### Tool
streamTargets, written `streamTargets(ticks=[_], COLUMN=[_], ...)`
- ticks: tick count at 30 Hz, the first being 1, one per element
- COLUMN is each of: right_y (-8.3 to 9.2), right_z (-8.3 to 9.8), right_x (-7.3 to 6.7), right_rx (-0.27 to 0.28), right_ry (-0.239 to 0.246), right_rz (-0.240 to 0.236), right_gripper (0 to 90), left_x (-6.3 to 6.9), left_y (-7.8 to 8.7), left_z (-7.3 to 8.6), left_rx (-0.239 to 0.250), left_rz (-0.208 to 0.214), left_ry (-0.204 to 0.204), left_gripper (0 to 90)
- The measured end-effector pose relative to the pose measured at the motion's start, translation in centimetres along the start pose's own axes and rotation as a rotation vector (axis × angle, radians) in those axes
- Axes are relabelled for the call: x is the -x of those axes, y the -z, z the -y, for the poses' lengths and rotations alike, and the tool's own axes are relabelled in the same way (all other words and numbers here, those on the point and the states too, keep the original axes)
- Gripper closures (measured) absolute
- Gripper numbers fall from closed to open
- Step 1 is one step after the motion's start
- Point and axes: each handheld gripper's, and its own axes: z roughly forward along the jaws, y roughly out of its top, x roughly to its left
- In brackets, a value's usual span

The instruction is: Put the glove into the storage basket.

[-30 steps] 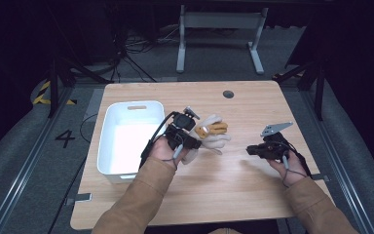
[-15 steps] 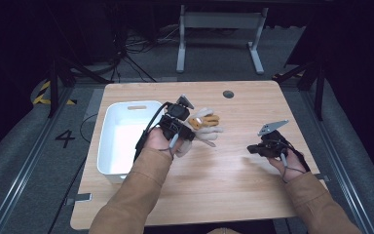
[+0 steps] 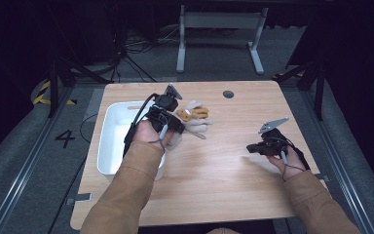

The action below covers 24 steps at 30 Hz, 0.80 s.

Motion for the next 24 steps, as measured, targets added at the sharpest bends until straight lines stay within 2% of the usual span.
streamTargets(ticks=[2, 10, 11, 12, 13, 15, 24], right_y=[0.0, 0.3, 0.3, 0.3, 0.4, 0.5, 0.5], right_z=[0.1, 0.4, 0.6, 0.6, 0.8, 0.8, 1.1], right_x=[0.0, 0.1, 0.1, 0.1, 0.2, 0.2, 0.2], right_rx=[-0.002, 0.006, 0.001, 0.001, 0.001, 0.003, -0.001], right_ry=[-0.006, -0.018, -0.02, -0.02, -0.021, -0.022, -0.03], right_rz=[0.0, -0.002, 0.003, 0.003, 0.004, 0.009, 0.011], right_gripper=[88.5, 88.5, 88.5, 88.5, 88.5, 88.5, 88.2], left_x=[-0.4, -0.8, -1.0, -1.0, -1.1, -1.1, -2.1], left_y=[0.2, 0.7, 0.9, 0.9, 1.0, 1.0, 1.5], left_z=[-0.1, -0.3, -0.4, -0.4, -0.4, -0.6, -0.3], left_rx=[0.011, 0.015, 0.021, 0.021, 0.027, 0.024, 0.026], left_rz=[-0.016, -0.053, -0.063, -0.063, -0.081, -0.119, -0.139], left_ry=[0.04, 0.09, 0.117, 0.117, 0.124, 0.18, 0.217], left_gripper=[69.4, 69.4, 69.4, 69.3, 69.3, 69.3, 69.3])
